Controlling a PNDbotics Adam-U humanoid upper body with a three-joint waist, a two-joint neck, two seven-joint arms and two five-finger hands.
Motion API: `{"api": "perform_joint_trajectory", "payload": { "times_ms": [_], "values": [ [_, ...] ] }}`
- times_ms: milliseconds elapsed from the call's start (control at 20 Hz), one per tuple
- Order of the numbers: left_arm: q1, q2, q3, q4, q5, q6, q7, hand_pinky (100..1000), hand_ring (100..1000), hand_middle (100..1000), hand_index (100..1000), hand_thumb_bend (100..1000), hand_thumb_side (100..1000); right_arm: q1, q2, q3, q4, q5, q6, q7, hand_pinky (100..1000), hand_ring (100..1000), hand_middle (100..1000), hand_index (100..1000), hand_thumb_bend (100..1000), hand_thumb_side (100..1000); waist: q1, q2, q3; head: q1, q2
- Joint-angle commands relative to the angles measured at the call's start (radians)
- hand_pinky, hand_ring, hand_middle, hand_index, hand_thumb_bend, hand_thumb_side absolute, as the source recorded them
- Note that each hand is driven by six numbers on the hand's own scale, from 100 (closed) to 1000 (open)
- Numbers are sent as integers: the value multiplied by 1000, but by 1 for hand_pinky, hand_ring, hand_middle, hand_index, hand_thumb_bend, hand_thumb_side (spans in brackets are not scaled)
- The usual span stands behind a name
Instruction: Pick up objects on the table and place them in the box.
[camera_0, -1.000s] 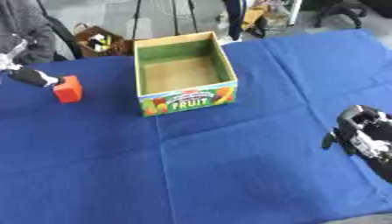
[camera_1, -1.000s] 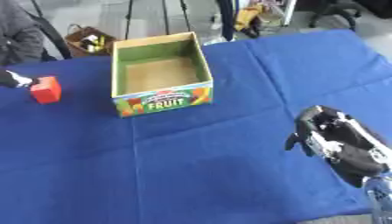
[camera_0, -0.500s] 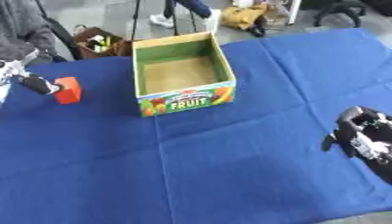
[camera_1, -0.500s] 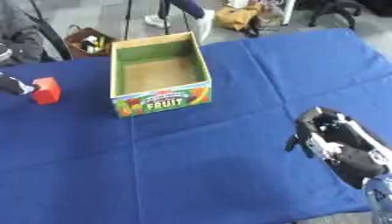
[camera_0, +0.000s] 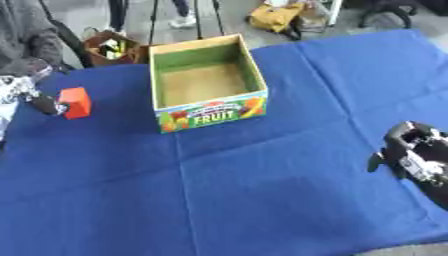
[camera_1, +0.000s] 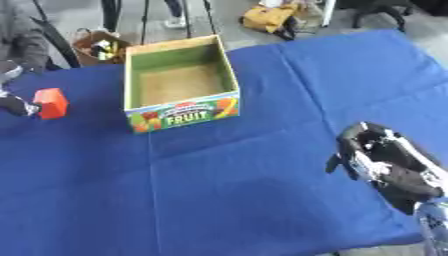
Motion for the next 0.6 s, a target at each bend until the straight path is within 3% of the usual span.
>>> {"api": "perform_joint_trajectory", "payload": {
  "times_ms": [50,600],
  "values": [
    [-13,19,-4,-4,-5,-2,-8,882,934,924,896,355,100,-7,-9,-2,-9,1,1,1,484,258,211,195,100,100,-4,-14,-1,-2,3],
    [-6,2,-6,-1,-16,13,10,914,962,952,914,337,121,-9,-7,-3,-9,3,1,3,485,258,213,196,100,100,-6,-8,-5,-4,1]
  ]
}}
